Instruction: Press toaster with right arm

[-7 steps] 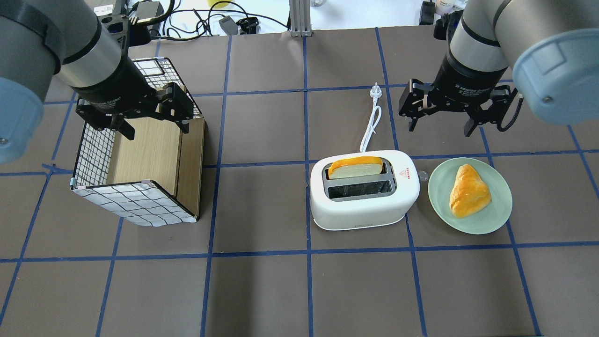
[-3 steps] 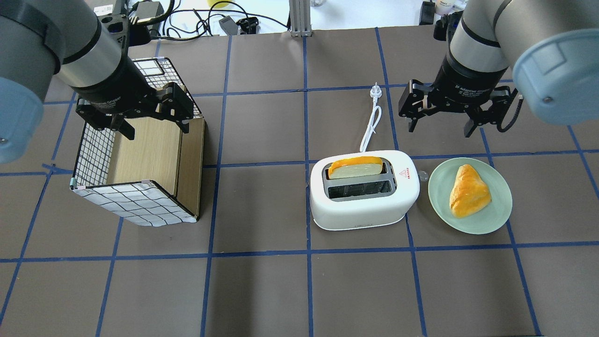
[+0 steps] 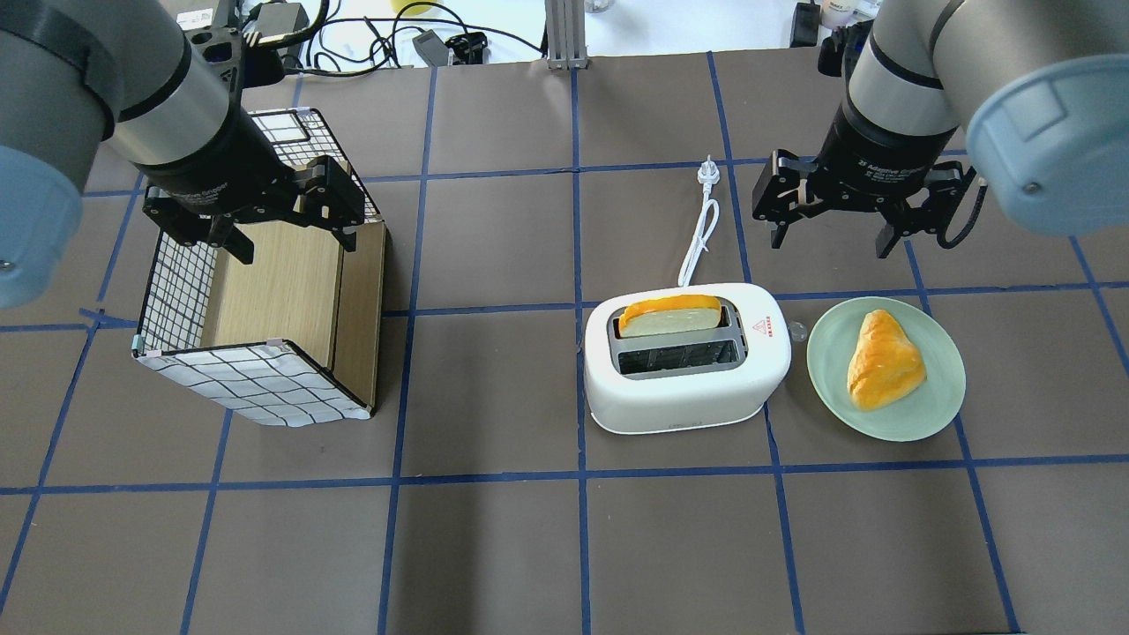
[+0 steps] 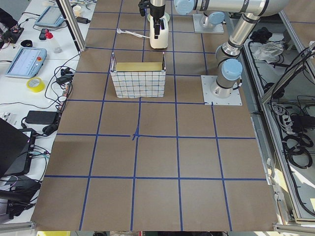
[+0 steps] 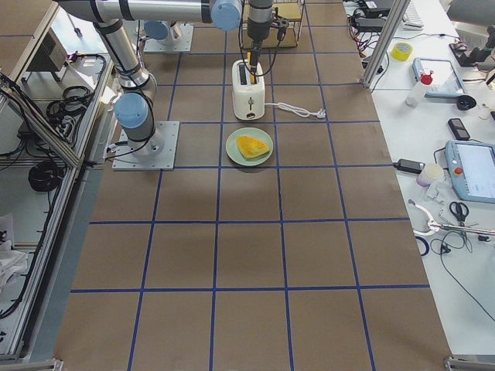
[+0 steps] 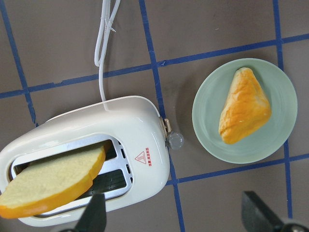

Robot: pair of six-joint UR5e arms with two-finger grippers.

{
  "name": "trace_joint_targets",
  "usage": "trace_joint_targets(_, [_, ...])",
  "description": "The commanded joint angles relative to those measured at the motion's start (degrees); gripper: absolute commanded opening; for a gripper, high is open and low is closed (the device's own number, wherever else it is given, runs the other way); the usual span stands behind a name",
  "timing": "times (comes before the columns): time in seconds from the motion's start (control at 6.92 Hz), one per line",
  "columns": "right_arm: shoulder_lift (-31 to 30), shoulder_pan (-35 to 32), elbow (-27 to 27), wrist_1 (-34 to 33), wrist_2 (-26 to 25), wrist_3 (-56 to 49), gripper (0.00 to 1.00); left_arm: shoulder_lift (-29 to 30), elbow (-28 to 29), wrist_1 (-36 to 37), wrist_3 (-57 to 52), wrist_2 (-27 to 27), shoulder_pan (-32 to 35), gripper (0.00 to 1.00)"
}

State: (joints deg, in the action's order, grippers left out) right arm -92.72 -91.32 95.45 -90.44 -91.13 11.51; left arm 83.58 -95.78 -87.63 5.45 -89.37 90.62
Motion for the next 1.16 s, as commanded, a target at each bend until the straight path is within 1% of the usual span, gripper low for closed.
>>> trace_joint_targets(0.0, [0.0,0.0,0.0,-0.1,0.0,0.1,1.00,0.0,0.0,0.0,0.0,0.1,0.0,1.00])
trace_joint_targets(0.72, [0.1,0.1,0.0,-0.6,-0.3,-0.3,1.00,0.0,0.0,0.0,0.0,0.0,0.0,1.00])
trace_joint_targets(0.87, [0.1,0.2,-0.1,-2.7,-0.4,-0.4,1.00,0.0,0.1,0.0,0.0,0.0,0.0,1.00])
trace_joint_targets(1.01, [0.1,0.2,-0.1,-2.6,-0.5,-0.4,1.00,0.0,0.1,0.0,0.0,0.0,0.0,1.00])
